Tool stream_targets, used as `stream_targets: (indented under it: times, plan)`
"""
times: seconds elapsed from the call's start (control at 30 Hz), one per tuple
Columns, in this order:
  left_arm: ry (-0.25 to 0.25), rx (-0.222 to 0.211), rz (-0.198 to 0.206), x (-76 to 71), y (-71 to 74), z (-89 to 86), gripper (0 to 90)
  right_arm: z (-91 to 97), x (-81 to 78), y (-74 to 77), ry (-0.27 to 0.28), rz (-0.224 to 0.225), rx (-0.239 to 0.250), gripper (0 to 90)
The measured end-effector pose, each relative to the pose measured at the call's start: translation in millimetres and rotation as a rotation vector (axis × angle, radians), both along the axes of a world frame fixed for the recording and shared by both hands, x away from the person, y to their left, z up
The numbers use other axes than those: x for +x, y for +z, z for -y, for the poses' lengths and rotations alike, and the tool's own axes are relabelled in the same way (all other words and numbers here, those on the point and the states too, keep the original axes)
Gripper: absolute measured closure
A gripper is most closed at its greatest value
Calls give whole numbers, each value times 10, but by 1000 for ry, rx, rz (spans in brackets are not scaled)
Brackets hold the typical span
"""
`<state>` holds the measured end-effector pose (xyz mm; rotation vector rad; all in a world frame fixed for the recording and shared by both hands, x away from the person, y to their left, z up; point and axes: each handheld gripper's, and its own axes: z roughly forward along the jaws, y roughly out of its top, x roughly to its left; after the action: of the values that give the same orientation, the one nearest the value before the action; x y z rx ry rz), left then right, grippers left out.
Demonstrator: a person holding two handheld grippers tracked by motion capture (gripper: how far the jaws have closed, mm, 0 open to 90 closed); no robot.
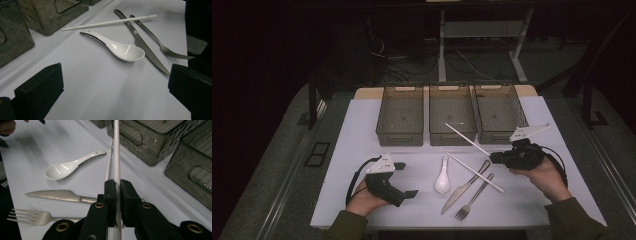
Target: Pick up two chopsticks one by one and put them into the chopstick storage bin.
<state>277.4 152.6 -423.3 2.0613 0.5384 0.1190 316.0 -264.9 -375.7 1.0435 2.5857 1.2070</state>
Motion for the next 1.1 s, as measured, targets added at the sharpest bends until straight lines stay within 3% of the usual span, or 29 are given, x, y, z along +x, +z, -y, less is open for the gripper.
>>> stream_targets:
  times: [0.37,1.1]
  plan:
    - [22,-16,2,-35,-5,9,0,-206,186,123,-31,-3,10,840]
    - [25,-12,8,-43,-6,10,0,-884,693,419,-32,-3,-55,840]
